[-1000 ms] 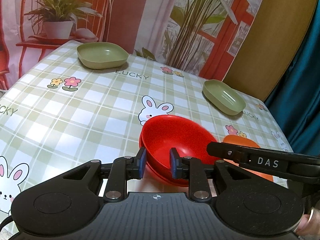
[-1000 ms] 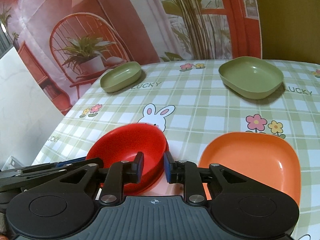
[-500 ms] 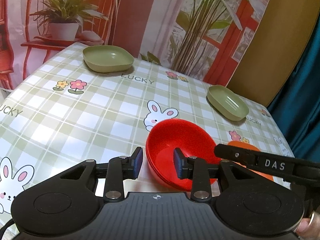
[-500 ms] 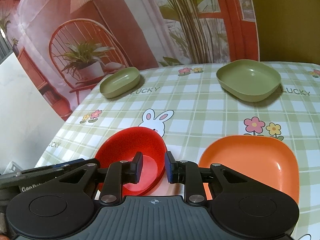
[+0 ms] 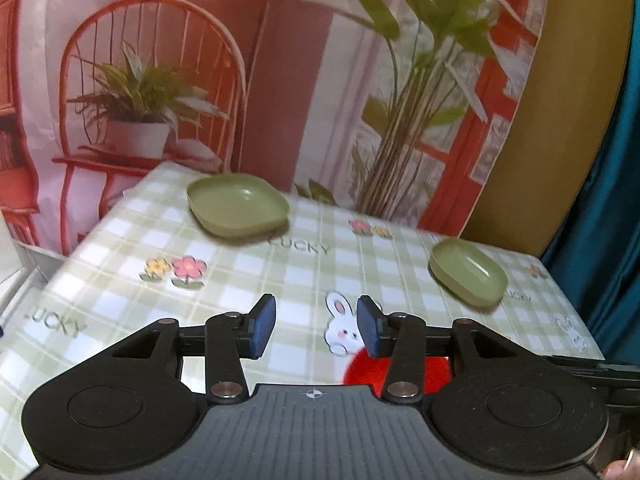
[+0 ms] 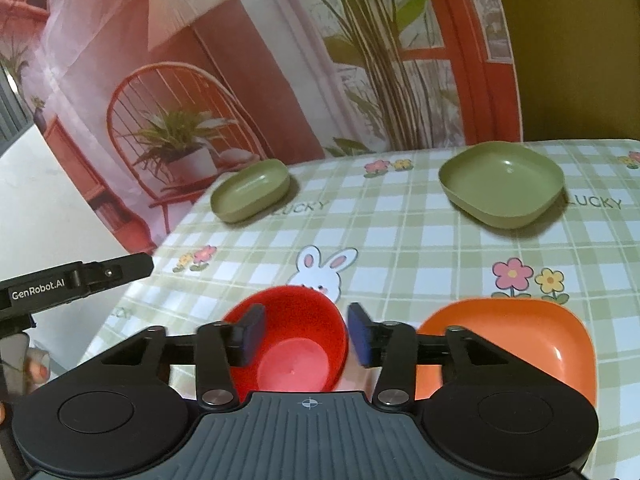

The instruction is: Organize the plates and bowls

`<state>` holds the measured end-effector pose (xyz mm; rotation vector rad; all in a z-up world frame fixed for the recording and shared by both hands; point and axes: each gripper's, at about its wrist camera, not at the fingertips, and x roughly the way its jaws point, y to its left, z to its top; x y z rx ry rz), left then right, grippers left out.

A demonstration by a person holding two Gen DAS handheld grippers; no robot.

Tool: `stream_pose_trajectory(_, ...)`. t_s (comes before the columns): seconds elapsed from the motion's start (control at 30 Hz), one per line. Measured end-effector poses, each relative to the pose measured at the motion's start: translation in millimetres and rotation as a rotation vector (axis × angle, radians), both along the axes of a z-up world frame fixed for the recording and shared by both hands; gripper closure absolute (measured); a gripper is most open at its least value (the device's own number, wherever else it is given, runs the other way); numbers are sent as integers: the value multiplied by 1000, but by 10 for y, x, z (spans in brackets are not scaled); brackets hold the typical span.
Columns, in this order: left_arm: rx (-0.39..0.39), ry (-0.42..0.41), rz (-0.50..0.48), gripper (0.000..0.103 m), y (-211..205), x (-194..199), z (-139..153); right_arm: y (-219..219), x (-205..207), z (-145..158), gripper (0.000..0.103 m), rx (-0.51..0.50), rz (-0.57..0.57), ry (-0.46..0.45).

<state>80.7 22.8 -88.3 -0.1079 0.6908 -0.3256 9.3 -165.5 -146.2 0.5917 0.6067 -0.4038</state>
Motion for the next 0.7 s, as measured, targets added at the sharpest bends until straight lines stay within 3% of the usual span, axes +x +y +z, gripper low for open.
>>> stream_pose_trajectory(0.33, -11, -11, 18, 57, 311, 137, 237, -30, 192, 275, 50, -6, 3, -29)
stream_pose_trajectory(0.57, 14, -68, 30, 57, 502, 246, 432, -36, 486, 508, 50, 6, 35, -61)
stream_pose_trajectory(0.7, -21, -99, 53, 57, 659, 305, 537, -46, 728, 681, 50, 9, 63, -95)
